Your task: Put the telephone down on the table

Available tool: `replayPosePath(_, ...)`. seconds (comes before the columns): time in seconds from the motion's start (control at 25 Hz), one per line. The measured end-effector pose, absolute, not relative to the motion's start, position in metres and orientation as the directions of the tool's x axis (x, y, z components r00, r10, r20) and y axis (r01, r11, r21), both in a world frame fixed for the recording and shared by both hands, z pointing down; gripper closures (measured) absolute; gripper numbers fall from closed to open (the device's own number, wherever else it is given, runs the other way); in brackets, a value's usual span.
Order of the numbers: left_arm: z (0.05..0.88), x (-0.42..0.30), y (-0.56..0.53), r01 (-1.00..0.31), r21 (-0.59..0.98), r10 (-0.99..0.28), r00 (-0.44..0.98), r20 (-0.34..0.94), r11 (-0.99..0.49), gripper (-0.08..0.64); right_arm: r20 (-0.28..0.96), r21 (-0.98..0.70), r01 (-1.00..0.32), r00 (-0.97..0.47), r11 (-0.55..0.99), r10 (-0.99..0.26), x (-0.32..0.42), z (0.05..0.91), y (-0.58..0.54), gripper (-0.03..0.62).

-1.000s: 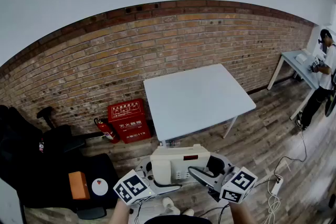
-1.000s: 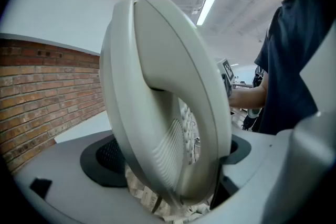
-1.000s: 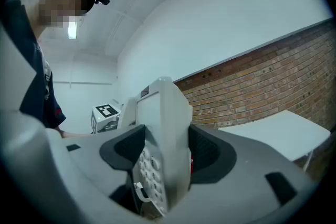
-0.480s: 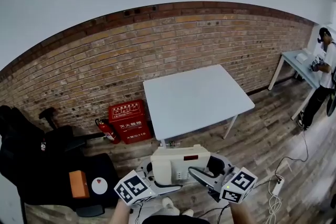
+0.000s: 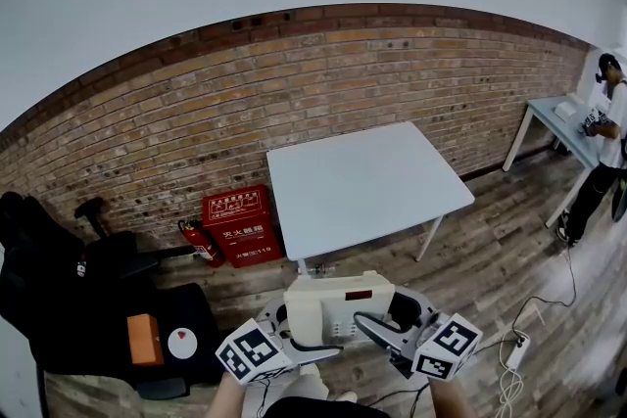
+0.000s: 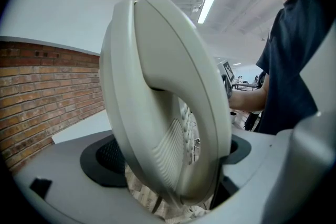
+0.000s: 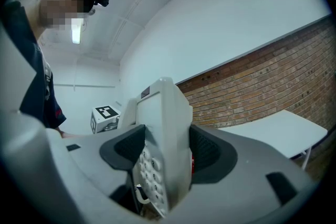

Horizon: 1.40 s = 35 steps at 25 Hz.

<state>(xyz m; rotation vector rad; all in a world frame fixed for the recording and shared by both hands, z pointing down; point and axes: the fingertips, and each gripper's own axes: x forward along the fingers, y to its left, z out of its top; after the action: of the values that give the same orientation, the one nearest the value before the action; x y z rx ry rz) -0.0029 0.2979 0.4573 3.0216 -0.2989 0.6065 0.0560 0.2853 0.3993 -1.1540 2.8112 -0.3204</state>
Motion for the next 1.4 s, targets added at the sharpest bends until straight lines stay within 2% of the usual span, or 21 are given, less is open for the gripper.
replayPosePath(1.4, 0.474, 0.001, 0.233, -0.209, 0.035, -0.179, 0.903, 0.389, -0.977, 0.061, 0.010, -0.263, -0.673, -0.718, 0.691, -0.696, 0.060, 0.414, 0.217, 0.336)
